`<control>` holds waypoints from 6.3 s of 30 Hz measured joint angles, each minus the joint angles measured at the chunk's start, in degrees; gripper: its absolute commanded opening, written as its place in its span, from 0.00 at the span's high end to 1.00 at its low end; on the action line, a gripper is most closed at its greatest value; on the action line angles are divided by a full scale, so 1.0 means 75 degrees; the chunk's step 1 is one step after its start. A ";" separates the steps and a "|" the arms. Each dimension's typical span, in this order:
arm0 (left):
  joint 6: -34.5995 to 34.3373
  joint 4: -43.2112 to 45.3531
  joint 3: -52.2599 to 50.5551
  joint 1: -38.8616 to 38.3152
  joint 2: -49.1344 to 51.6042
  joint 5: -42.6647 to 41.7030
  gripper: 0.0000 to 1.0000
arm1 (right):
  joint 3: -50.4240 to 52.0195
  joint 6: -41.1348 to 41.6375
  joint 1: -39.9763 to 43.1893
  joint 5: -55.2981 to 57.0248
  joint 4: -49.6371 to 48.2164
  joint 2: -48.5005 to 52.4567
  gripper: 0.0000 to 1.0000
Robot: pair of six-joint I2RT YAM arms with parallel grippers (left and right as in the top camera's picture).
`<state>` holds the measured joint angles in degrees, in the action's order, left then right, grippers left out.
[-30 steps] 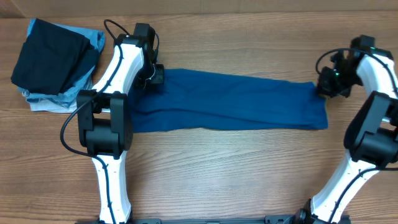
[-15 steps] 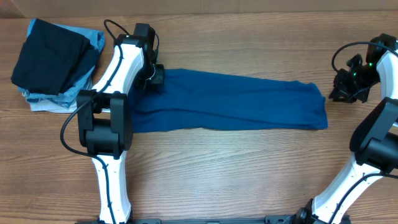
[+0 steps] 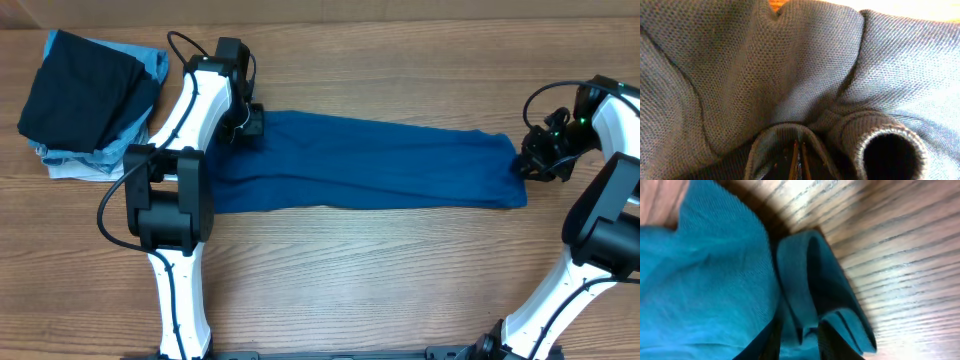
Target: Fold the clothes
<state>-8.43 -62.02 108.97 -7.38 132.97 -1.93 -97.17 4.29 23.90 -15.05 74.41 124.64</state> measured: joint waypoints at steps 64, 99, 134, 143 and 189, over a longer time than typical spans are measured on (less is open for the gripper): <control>0.0000 0.0154 0.0000 -0.0006 0.0000 0.0169 0.91 | 0.1317 0.0831 -0.1137 0.0577 -0.0740 -0.0259 0.96; 0.1105 -0.0571 0.1174 -0.0519 0.0204 -0.0606 0.74 | -0.0157 0.0017 -0.1285 0.0662 -0.0446 -0.0396 0.65; -0.0093 -0.1988 -0.0105 -0.0627 0.0119 -0.0160 0.92 | 0.0309 0.0026 -0.1309 0.0490 0.0093 -0.0396 0.96; -0.0093 -0.1635 -0.0428 -0.0627 -0.0038 -0.0105 0.93 | 0.1614 0.0449 -0.1352 0.1489 -0.0574 -0.0428 0.96; -0.0667 -0.1463 -0.0047 0.0178 0.0047 0.0638 0.96 | 0.1781 -0.1180 -0.2600 0.0455 -0.2987 -0.0603 0.96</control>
<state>-13.43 -72.99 108.62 -6.04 133.32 2.85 -83.81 -4.56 4.40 -11.64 52.01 120.11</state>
